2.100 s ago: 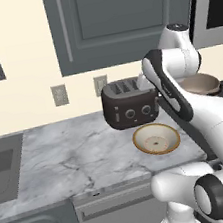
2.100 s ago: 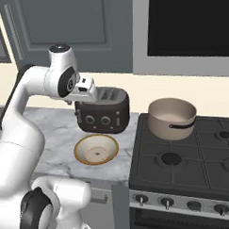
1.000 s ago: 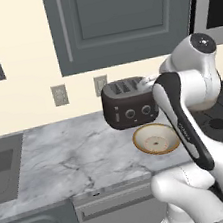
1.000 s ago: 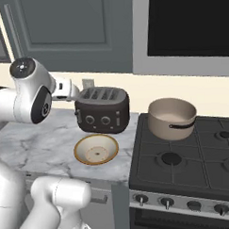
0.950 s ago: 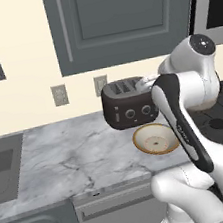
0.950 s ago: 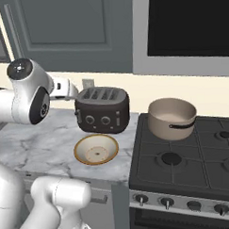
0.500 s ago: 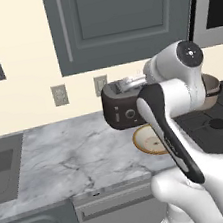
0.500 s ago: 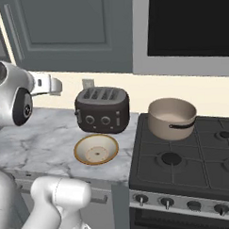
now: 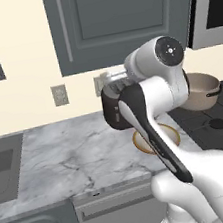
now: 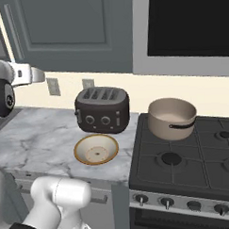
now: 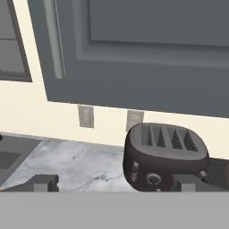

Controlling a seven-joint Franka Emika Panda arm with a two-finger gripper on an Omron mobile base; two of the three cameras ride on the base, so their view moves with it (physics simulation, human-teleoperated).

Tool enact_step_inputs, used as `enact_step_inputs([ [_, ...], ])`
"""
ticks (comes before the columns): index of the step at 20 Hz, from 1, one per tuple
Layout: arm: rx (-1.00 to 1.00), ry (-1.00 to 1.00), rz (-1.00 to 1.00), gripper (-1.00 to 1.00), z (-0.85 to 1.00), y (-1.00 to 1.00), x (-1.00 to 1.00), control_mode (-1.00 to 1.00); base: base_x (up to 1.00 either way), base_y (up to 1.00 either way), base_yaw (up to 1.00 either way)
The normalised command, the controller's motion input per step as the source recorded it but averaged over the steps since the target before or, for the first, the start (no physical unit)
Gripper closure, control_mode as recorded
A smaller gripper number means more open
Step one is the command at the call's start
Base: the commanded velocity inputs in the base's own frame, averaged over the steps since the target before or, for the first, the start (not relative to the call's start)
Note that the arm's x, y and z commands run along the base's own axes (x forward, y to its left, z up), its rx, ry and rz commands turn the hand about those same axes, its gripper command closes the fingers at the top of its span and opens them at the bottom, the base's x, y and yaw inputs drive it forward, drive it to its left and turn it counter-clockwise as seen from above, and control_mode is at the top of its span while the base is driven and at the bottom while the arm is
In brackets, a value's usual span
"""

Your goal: Open the cabinet and move the ladle to the pot. Then close the cabinet.

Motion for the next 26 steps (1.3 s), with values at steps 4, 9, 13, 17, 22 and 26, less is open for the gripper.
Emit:
enact_step_inputs([
  [4,0.00,0.00,0.00,-1.00,0.34,0.39,0.00,-1.00,0.00,0.00,0.00],
  [9,0.00,0.00,0.00,-1.00,0.18,0.40,0.00,-1.00,0.00,0.00,0.00],
  [13,0.00,0.00,0.00,-1.00,0.08,0.41,0.00,-1.00,0.00,0.00,0.00],
  [17,0.00,0.00,0.00,-1.00,0.15,0.32,0.00,-1.00,0.00,0.00,0.00],
  [22,0.00,0.00,0.00,-1.00,0.21,0.20,0.08,-1.00,0.00,0.00,0.00],
  [26,0.00,-0.01,0.00,-1.00,0.24,0.17,0.12,-1.00,0.00,0.00,0.00],
])
